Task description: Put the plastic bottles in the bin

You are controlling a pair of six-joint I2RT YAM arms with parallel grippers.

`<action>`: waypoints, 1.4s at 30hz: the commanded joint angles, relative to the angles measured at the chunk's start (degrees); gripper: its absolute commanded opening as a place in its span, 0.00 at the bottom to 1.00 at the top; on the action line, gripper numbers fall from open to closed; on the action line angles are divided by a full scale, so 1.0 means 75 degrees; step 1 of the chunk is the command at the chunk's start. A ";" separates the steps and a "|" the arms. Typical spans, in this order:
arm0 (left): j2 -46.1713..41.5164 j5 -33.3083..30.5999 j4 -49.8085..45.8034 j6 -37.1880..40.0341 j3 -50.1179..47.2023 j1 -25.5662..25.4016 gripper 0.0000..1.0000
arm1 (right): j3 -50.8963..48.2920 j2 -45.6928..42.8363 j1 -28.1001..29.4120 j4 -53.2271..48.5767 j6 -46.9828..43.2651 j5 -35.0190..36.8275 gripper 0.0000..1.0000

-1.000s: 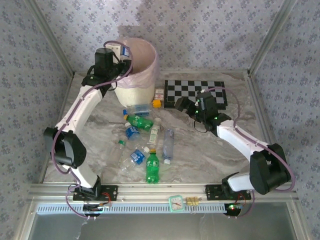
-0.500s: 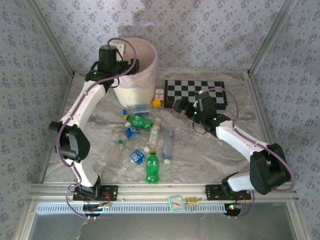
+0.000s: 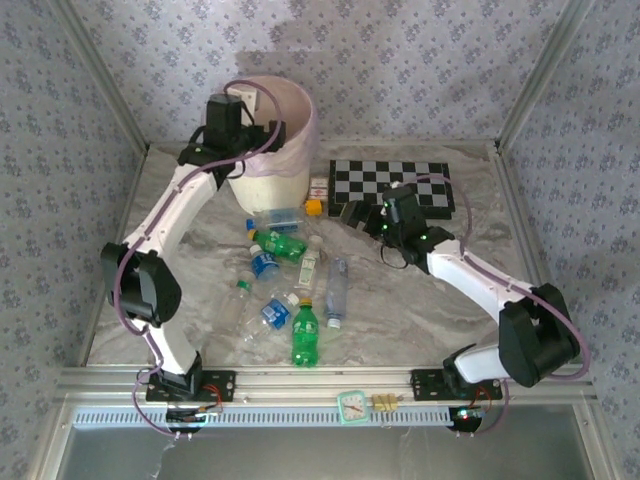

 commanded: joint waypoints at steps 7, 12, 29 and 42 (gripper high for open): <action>-0.1776 -0.0510 0.1754 -0.0388 -0.1972 -0.0603 1.00 | 0.0376 0.0766 0.0814 -0.1410 -0.0467 -0.0192 0.99; -0.2400 -0.0556 0.2041 -0.1239 -0.3094 -0.0776 1.00 | 0.0446 0.1188 0.1342 -0.1652 -0.0254 -0.0140 0.98; -0.3769 -0.0102 0.3123 -0.2446 -0.6003 -0.0838 1.00 | 0.1161 0.2823 0.1843 -0.2552 0.0236 0.0330 0.78; -0.3825 0.0570 0.3418 -0.2726 -0.6341 -0.0872 1.00 | 0.0622 0.2222 0.1477 -0.1958 0.0455 0.0260 0.52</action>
